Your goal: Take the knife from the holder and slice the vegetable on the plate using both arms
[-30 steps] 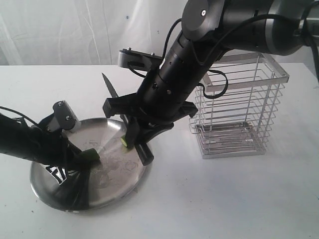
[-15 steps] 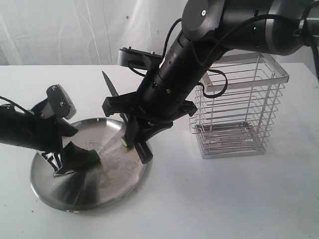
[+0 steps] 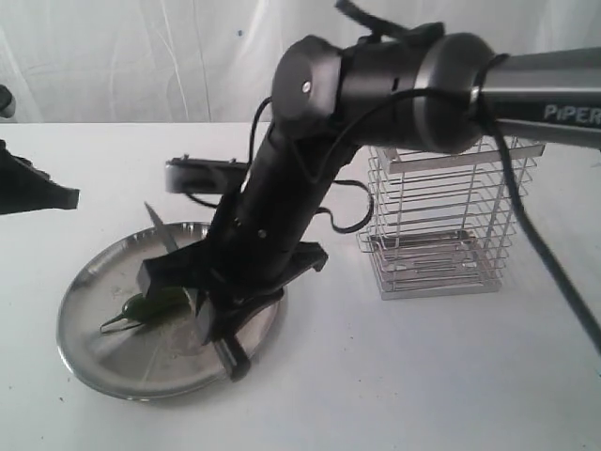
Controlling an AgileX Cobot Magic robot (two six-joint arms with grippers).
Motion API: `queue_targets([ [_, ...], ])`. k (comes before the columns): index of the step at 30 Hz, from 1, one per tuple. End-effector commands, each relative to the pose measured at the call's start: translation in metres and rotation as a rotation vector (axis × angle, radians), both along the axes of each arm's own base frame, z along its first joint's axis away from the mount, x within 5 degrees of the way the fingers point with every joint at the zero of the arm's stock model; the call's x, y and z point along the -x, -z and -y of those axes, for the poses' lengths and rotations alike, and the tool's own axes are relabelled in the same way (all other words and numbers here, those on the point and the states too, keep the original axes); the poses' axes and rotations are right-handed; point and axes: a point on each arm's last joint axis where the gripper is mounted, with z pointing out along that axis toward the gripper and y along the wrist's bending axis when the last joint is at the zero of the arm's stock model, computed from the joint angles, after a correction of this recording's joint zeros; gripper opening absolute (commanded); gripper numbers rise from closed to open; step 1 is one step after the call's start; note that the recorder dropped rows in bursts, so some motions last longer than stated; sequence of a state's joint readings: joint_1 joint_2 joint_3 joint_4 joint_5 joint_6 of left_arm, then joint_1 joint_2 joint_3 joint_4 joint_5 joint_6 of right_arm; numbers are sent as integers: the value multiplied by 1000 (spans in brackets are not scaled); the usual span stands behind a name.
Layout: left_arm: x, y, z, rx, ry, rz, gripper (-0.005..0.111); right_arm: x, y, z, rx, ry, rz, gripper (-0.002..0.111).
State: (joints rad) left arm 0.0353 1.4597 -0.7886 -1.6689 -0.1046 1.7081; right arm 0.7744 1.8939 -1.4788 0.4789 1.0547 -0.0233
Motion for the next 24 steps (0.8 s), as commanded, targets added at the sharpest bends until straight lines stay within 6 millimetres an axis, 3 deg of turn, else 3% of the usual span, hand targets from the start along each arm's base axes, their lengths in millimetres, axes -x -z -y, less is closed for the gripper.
queue_targets([
  [1,-3,4,14,335,70,2,0,5,21,-11,88,50,-7,0],
  [5,-8,22,14,402,20,-78,0,5,34,-13,121,56,-69,0],
  [13,-10,50,30,503,182,-200,0,0,40,-27,95,127,-76,0],
  [19,-17,59,30,611,105,-204,0,-4,58,-33,109,159,-90,0],
  [24,-17,60,29,608,101,-207,0,-5,61,-35,102,167,-86,0],
])
